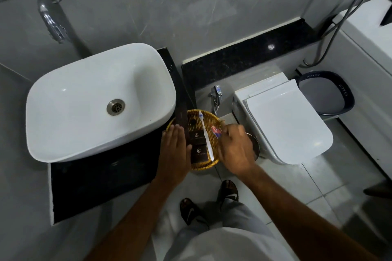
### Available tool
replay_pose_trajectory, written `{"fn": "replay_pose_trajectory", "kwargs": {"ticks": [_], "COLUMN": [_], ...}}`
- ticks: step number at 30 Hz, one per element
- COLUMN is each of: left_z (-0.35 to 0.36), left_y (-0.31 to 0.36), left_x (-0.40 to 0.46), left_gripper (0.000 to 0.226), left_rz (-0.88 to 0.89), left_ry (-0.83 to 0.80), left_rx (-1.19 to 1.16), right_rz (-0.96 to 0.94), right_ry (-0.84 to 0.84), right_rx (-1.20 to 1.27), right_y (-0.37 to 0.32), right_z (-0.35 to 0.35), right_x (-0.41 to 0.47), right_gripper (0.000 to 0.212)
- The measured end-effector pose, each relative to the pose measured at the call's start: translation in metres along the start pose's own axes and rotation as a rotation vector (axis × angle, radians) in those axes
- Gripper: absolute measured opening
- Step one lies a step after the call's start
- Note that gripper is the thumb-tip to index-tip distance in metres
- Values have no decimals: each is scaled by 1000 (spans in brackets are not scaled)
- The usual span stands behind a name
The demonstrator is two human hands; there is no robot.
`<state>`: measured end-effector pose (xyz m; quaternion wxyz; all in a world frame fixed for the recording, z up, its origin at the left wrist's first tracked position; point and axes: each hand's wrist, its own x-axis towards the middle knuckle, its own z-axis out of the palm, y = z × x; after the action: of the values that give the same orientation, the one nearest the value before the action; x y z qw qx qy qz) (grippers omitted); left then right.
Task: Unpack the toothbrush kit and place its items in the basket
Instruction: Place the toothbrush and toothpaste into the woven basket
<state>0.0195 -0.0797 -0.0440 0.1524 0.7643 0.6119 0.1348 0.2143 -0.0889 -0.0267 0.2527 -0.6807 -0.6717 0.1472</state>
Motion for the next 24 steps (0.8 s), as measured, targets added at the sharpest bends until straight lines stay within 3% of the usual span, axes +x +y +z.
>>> {"fn": "replay_pose_trajectory", "kwargs": {"ticks": [3, 6, 8, 12, 15, 20, 24], "left_z": [5, 9, 11, 15, 19, 19, 3], "left_y": [-10, -19, -22, -22, -23, -22, -18], "left_x": [-9, -11, -12, -11, -12, -10, -8], "left_gripper": [60, 61, 61, 62, 63, 64, 65], "left_rz": [-14, -29, -50, -59, -57, -66, -32], "left_ry": [-42, -87, -122, -125, -116, -123, -128], "left_rx": [117, 191, 200, 180, 197, 209, 249], "right_rz": [167, 172, 165, 173, 88, 2, -24], "right_ry": [-14, -51, 6, 95, 117, -136, -137], "right_rx": [123, 80, 24, -42, -114, -308, -292], "right_y": [5, 6, 8, 7, 4, 11, 9], "right_z": [20, 33, 42, 50, 50, 48, 34], "right_x": [-2, -4, -7, -9, -9, -10, -3], "right_gripper": [20, 31, 28, 48, 50, 53, 53]}}
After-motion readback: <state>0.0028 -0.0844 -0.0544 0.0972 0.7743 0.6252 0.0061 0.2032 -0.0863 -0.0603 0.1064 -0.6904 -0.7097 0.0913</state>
